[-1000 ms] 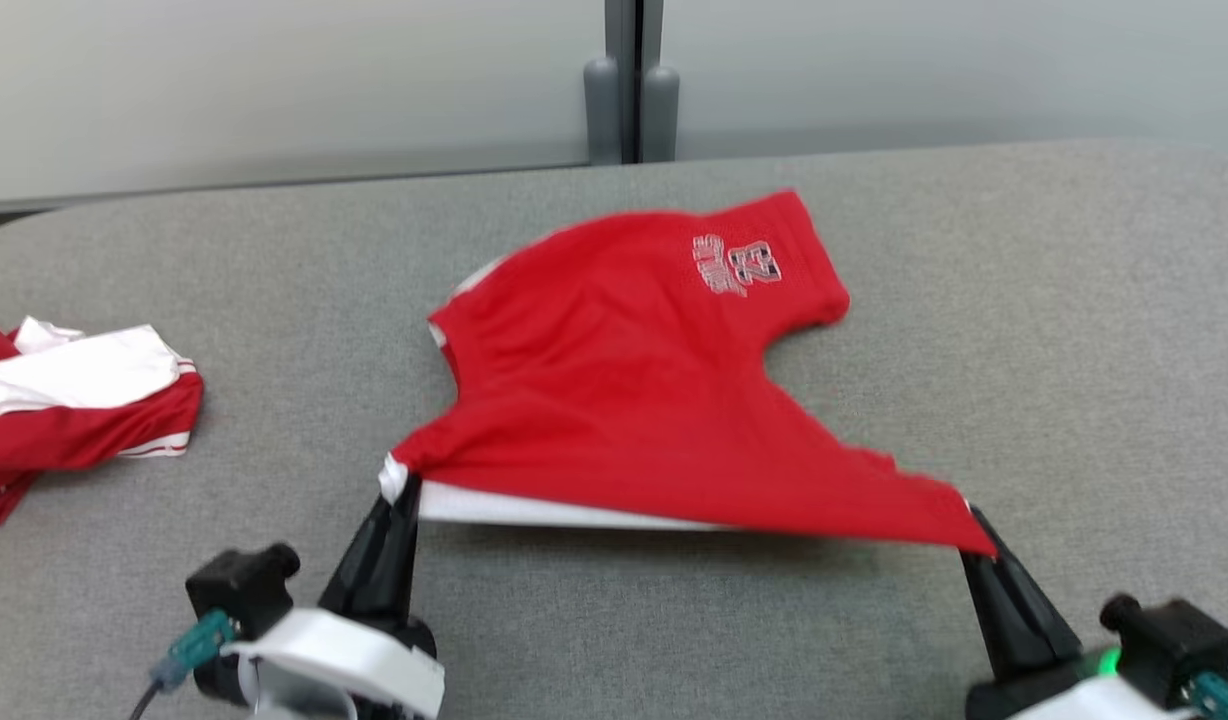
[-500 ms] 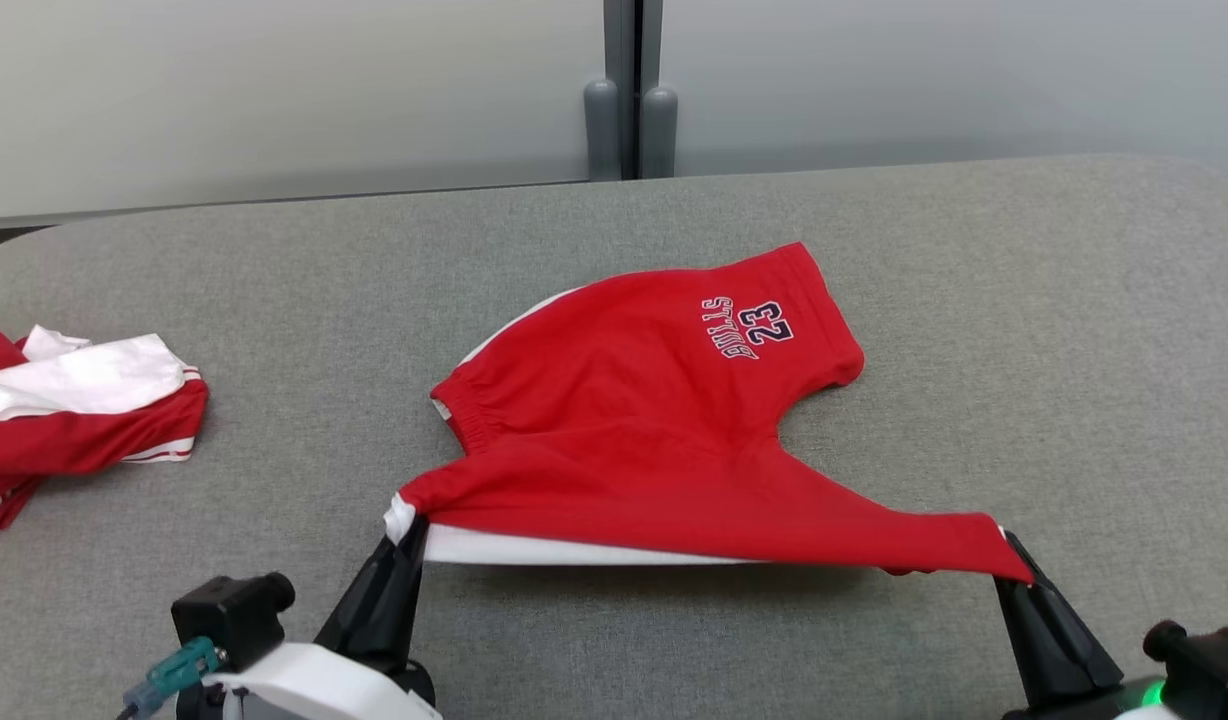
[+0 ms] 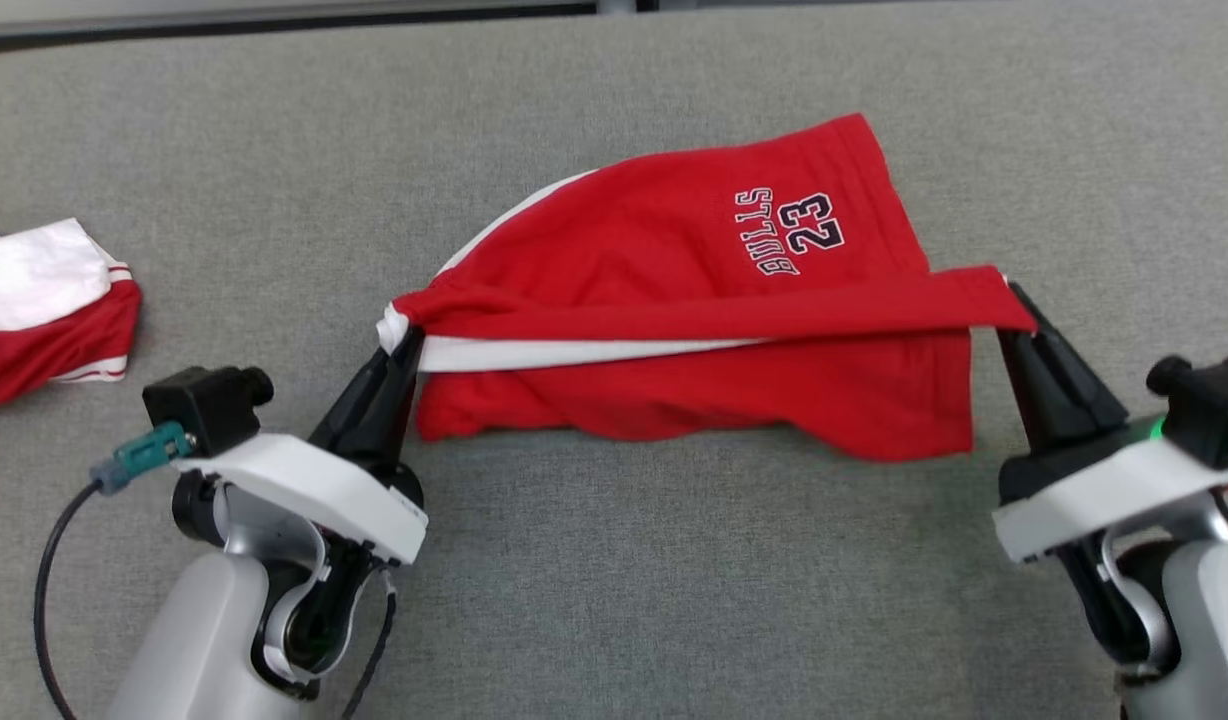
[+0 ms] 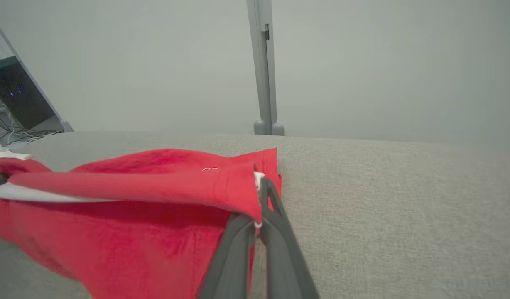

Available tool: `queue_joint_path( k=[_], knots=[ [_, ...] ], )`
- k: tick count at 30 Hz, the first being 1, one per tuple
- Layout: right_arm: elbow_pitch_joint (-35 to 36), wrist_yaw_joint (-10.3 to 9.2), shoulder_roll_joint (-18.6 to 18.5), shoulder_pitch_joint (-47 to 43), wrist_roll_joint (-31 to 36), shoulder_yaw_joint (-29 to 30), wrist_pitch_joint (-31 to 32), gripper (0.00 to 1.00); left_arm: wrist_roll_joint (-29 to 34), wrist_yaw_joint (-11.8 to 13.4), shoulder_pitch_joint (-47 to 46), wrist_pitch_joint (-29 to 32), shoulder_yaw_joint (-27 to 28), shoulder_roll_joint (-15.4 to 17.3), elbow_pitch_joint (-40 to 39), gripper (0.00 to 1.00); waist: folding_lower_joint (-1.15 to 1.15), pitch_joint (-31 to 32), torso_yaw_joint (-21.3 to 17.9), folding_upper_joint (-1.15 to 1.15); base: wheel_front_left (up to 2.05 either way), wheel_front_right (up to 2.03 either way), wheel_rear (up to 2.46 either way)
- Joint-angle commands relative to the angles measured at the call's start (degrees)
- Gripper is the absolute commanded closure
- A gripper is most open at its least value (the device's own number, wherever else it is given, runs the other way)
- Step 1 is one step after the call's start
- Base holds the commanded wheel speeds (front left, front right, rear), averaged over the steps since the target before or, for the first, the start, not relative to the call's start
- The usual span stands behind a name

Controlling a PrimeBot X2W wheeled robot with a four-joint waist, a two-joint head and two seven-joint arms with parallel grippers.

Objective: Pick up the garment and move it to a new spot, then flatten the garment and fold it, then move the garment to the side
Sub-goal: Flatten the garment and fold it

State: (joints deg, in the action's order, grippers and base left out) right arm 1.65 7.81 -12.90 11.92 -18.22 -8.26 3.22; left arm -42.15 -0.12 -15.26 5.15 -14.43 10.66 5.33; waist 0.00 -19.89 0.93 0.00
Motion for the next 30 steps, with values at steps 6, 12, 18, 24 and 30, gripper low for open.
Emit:
queue_joint_path(
  k=[6, 12, 18, 24, 30],
  knots=[
    [-10.2, -0.51, -3.5, 14.6, -2.9, -3.5, 0.2, 1.00, -1.2, -2.2, -8.9, 0.5, 0.4, -0.4, 6.9, 1.00, 0.00, -7.1, 2.4, 0.00, 0.00, 0.00, 0.00],
    [-19.5, -0.45, -5.0, 24.3, -5.4, -6.4, -1.3, 1.00, -0.8, -3.8, -14.8, 0.0, -1.3, -2.0, 11.7, 1.00, 0.00, -8.4, 4.2, 0.00, 0.00, 0.00, 0.00],
    [-26.8, -0.39, -5.4, 29.7, -7.1, -8.3, -3.7, 1.00, -0.3, -5.1, -18.0, -1.3, -3.0, -3.3, 14.4, 0.00, 0.00, -8.7, 5.3, 0.00, 0.00, 0.00, 0.00],
    [-33.6, -0.38, -4.6, 33.6, -7.7, -10.0, -8.9, 0.00, 2.4, -5.8, -19.6, -6.8, -4.2, -3.3, 15.1, 0.00, 0.00, -8.9, 5.5, 0.00, 0.00, 0.00, 0.00],
    [-35.6, -0.38, -3.6, 32.0, -4.5, -9.9, -16.0, 0.00, 6.5, -3.5, -16.5, -15.2, -3.5, -2.3, 14.1, 0.00, 0.00, -7.6, 4.8, 0.00, 0.00, 0.00, 0.00]
  ],
)
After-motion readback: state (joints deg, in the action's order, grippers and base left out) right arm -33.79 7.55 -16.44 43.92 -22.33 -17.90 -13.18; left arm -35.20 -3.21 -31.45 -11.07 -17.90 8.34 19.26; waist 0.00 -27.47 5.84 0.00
